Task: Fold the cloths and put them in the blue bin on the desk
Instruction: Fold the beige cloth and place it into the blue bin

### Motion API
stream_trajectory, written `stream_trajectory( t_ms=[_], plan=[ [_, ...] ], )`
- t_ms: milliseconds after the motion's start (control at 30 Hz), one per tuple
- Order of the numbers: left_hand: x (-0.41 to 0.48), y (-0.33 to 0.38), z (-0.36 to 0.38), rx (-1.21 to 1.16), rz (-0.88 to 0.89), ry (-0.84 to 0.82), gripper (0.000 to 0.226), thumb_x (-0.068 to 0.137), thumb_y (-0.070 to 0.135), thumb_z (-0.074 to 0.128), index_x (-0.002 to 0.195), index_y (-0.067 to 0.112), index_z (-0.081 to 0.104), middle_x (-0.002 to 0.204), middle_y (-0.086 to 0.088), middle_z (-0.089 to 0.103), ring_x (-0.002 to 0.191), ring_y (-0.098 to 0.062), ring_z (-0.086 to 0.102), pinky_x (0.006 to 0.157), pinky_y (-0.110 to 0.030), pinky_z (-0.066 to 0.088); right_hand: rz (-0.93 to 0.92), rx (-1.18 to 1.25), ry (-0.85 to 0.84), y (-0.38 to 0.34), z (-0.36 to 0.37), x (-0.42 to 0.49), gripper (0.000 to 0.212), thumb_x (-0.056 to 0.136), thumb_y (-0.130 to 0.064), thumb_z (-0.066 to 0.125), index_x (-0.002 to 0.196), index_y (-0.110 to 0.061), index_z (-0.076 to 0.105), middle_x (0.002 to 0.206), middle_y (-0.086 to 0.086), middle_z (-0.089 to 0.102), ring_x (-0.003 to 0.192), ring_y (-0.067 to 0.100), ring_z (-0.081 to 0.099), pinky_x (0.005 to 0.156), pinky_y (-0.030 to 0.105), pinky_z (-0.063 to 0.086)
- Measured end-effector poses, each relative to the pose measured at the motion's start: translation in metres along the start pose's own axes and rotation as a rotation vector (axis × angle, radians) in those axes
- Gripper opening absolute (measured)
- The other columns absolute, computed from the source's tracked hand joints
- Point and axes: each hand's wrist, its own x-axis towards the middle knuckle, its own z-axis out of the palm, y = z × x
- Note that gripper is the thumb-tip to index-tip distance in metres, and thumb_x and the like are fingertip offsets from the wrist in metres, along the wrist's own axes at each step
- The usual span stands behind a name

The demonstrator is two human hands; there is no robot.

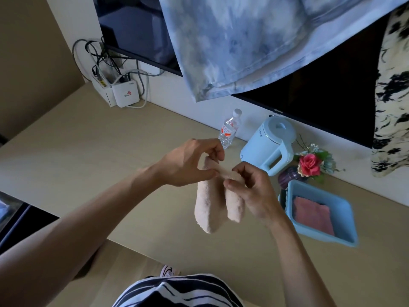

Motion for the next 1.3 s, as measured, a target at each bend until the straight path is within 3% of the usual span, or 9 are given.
stream_trajectory(
  t_ms=[67,167,367,567,767,867,1033,1167,1300],
  plan=[
    [0.004,0.004,0.002,0.015,0.008,-0.039,0.022,0.081,0.016,0.073,0.101,0.02,0.064,0.087,0.006,0.066,0.083,-0.009,0.063,0.074,-0.025,0.05,0.004,0.052,-0.028,-0.003,-0.008,-0.004,0.023,0.076,-0.013,0.073,0.077,-0.004,0.053,0.061,-0.002,0.049,0.058,0.015,0.044,0.056,0.027,0.036],
    [0.011,0.008,0.002,0.089,0.02,-0.111,0.012,0.083,0.021,0.075,0.092,0.021,0.067,0.077,0.01,0.065,0.073,-0.007,0.059,0.065,-0.015,0.043,0.029,0.088,-0.051,-0.004,-0.02,-0.008,0.026,0.08,-0.011,0.071,0.075,-0.001,0.047,0.057,-0.004,0.044,0.053,0.011,0.038,0.051,0.023,0.031],
    [0.017,-0.009,-0.008,0.205,-0.066,-0.166,0.016,0.08,0.016,0.074,0.076,0.02,0.059,0.063,0.009,0.058,0.06,-0.007,0.051,0.053,-0.015,0.035,0.059,-0.01,0.033,0.002,-0.044,-0.012,0.033,0.077,-0.018,0.076,0.069,-0.02,0.044,0.059,-0.006,0.027,0.055,0.011,0.022,0.051,0.029,0.019],
    [0.019,-0.037,-0.023,0.231,-0.135,-0.147,0.019,0.075,0.003,0.071,0.079,0.021,0.065,0.063,0.019,0.061,0.065,0.007,0.057,0.057,-0.007,0.038,0.141,-0.209,0.035,0.012,-0.074,-0.001,0.025,0.078,-0.015,0.082,0.075,-0.018,0.057,0.07,-0.001,0.05,0.069,0.013,0.045,0.066,0.033,0.038],
    [0.028,-0.06,-0.02,0.3,-0.147,-0.028,0.026,0.074,0.003,0.074,0.071,0.023,0.057,0.063,0.007,0.057,0.061,-0.007,0.055,0.055,-0.016,0.038,0.202,-0.605,0.071,0.029,-0.096,0.014,0.011,0.084,-0.018,0.078,0.093,-0.015,0.072,0.09,0.006,0.073,0.081,0.013,0.064,0.076,0.031,0.048],
    [0.033,-0.061,-0.025,0.335,-0.13,0.045,0.018,0.079,0.01,0.077,0.074,0.011,0.06,0.068,-0.004,0.062,0.065,-0.027,0.057,0.057,-0.033,0.043,0.172,-0.788,0.113,0.028,-0.107,0.022,0.017,0.089,-0.019,0.072,0.103,-0.011,0.075,0.1,0.003,0.075,0.087,0.015,0.066,0.076,0.027,0.046],
    [0.031,-0.051,-0.047,0.372,-0.02,0.165,0.017,0.083,0.018,0.079,0.082,0.009,0.065,0.078,-0.002,0.064,0.068,-0.024,0.058,0.061,-0.035,0.046,-0.082,-0.721,0.299,0.01,-0.124,0.021,0.009,0.087,-0.012,0.073,0.095,-0.009,0.071,0.096,0.001,0.063,0.08,0.006,0.059,0.076,0.024,0.043],
    [0.011,-0.055,-0.041,0.348,-0.027,0.091,0.01,0.082,0.012,0.08,0.084,0.012,0.07,0.081,0.001,0.067,0.072,-0.019,0.062,0.065,-0.032,0.049,-0.129,-0.609,0.131,0.017,-0.122,0.002,0.011,0.087,-0.009,0.072,0.098,-0.01,0.07,0.101,-0.008,0.067,0.092,-0.005,0.06,0.083,0.012,0.042],
    [-0.022,-0.088,-0.004,0.278,-0.066,-0.055,0.007,0.083,0.016,0.079,0.086,0.017,0.073,0.083,0.005,0.068,0.073,-0.012,0.066,0.066,-0.027,0.052,0.067,-0.53,-0.022,0.067,-0.105,-0.02,0.011,0.087,-0.012,0.073,0.097,-0.015,0.071,0.104,-0.011,0.073,0.095,-0.003,0.064,0.078,0.008,0.043]
  ],
)
